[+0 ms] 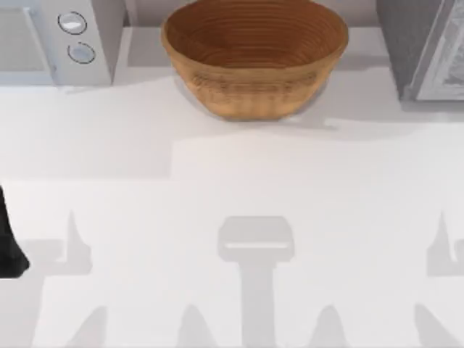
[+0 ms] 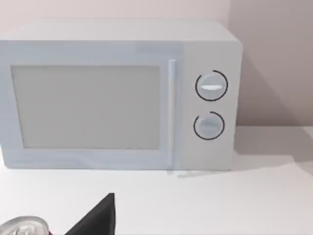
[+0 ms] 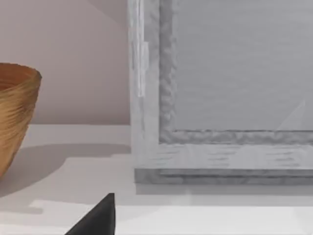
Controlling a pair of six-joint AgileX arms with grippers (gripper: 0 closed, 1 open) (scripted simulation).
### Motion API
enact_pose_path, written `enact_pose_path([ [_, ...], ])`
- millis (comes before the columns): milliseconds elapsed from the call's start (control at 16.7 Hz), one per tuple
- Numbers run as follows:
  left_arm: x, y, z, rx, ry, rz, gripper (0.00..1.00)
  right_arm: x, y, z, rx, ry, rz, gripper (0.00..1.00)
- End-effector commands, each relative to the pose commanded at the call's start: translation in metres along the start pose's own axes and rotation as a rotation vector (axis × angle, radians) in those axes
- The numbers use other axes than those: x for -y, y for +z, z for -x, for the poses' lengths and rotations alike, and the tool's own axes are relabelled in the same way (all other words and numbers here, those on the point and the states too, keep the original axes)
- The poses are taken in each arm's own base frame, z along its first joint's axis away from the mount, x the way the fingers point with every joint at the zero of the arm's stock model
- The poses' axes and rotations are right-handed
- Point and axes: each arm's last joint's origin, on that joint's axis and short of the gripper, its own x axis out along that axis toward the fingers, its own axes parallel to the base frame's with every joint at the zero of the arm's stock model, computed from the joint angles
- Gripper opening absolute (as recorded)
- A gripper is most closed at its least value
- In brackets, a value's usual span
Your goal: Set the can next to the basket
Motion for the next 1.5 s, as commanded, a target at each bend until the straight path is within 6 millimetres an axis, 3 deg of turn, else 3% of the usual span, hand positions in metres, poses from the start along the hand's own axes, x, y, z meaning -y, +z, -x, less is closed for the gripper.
enact_pose_path([
  [300,-0.001,0.011,0.000,-0.051,0.011,-0.044,1.00,0.000,0.000,0.000,0.000,0.000,0.000,1.00],
  [480,-0.005,0.038,-0.005,-0.177,0.028,-0.144,1.00,0.000,0.000,0.000,0.000,0.000,0.000,1.00],
  [660,-0.011,0.074,-0.024,-0.374,0.027,-0.272,1.00,0.000,0.000,0.000,0.000,0.000,0.000,1.00],
  [900,-0.028,0.113,-0.077,-0.703,-0.040,-0.443,1.00,0.000,0.000,0.000,0.000,0.000,0.000,1.00],
  [1080,-0.049,0.124,-0.131,-0.953,-0.148,-0.543,1.00,0.000,0.000,0.000,0.000,0.000,0.000,1.00],
  [1320,-0.084,0.110,-0.202,-1.229,-0.343,-0.616,1.00,0.000,0.000,0.000,0.000,0.000,0.000,1.00],
  [1500,-0.107,0.086,-0.240,-1.370,-0.487,-0.632,1.00,0.000,0.000,0.000,0.000,0.000,0.000,1.00],
])
